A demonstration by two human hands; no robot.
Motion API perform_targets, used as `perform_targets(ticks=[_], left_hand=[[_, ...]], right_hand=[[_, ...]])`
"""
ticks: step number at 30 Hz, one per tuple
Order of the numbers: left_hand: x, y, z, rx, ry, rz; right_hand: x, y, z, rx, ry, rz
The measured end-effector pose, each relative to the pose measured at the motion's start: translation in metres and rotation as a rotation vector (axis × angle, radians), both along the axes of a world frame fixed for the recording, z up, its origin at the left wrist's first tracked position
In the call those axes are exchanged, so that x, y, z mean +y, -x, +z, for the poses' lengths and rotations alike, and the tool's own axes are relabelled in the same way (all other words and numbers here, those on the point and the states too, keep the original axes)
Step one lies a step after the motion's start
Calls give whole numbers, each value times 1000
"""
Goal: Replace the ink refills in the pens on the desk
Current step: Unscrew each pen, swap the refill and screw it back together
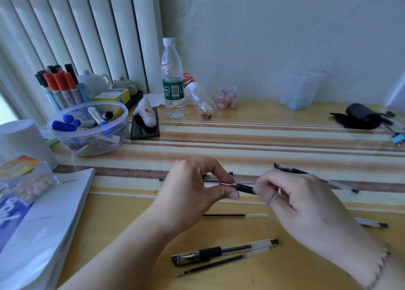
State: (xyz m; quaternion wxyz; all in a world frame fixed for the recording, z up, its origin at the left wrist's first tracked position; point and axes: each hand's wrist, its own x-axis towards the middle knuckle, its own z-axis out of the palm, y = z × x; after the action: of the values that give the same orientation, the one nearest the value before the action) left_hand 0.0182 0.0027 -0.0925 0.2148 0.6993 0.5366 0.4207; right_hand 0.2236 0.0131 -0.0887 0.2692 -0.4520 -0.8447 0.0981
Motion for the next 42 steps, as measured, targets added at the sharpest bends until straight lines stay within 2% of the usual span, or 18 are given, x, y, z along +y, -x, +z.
perform_targets(ticks=[10, 17, 22, 27, 31, 35, 42], left_hand=[[0, 0, -1, 17, -3, -2], [1, 3, -4, 6, 17, -18], [4, 7, -8, 292, -47, -42], [1, 10, -6, 443, -33, -130], [1, 13, -4, 425, -34, -157], [3, 12, -9, 426, -38, -183], [2, 11, -8, 541, -55, -191]], right_hand=[[0, 1, -1, -10, -11, -5], [2, -1, -6, -92, -149, -50], [0, -1, 1, -131, -279, -21], [3, -3, -3, -196, -337, -64], [7, -8, -4, -254, -323, -101], [3, -3, -3, -261, -318, -44], [2, 0, -1, -253, -350, -9]])
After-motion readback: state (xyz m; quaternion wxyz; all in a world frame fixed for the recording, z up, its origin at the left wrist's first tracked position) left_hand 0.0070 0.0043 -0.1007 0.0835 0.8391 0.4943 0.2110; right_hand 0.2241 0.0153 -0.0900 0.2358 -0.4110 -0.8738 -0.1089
